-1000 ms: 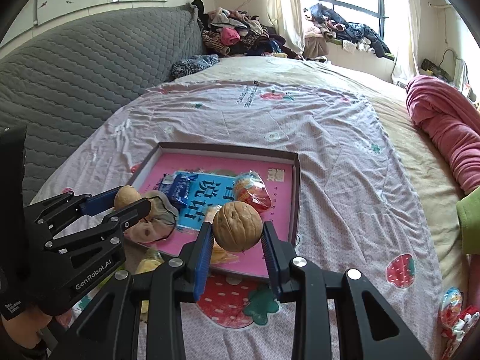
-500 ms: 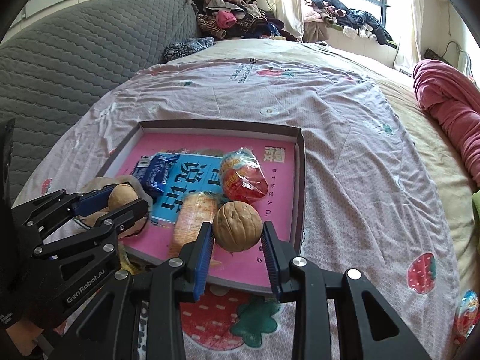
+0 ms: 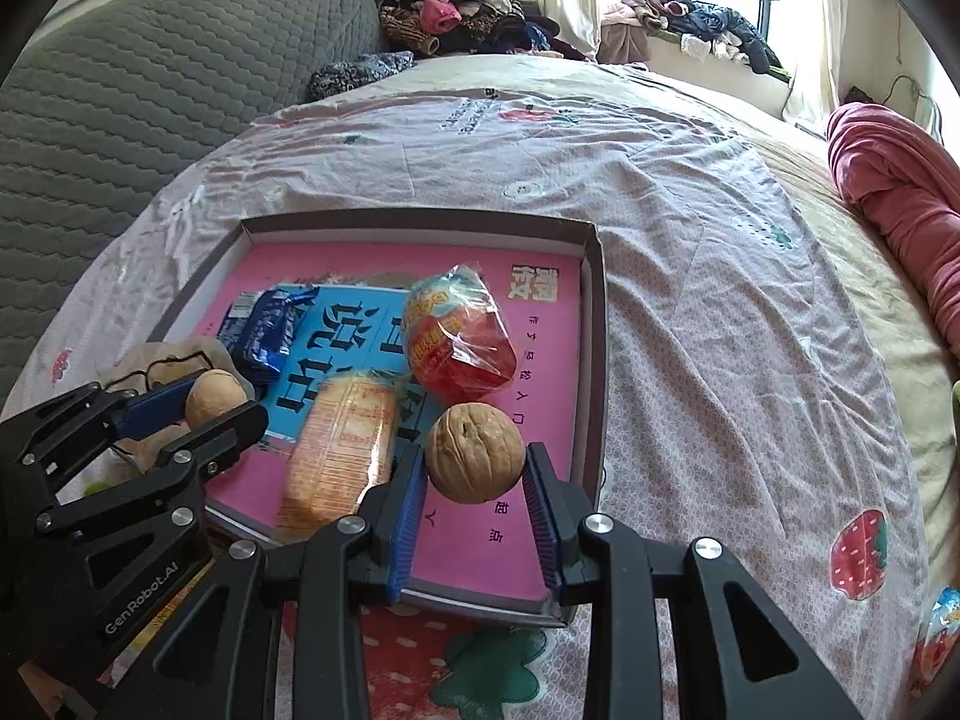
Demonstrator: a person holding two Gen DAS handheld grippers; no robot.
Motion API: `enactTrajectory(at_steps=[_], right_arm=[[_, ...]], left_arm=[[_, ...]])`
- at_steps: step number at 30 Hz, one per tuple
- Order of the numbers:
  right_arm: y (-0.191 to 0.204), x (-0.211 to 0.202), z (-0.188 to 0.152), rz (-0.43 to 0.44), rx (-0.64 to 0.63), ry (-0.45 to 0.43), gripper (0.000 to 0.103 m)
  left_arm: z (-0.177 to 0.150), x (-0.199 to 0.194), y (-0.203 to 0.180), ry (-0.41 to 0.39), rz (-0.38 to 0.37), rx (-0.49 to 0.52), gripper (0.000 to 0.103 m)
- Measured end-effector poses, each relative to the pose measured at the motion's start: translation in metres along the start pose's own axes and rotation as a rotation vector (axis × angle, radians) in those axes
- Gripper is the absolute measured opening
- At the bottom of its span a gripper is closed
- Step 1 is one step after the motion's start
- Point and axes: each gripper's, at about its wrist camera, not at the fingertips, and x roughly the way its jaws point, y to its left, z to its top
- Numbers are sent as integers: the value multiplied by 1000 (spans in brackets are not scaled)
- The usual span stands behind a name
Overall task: Organize objects
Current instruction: 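Lower the walnut into the tray with the left gripper while the right gripper releases its walnut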
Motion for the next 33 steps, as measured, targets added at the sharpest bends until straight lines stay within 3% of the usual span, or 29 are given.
enactTrajectory(at_steps=[33], right_arm=[[0,25,-11,-4,-1,58,34]], left_arm=[[-12,17,3,47,8,-10,34]])
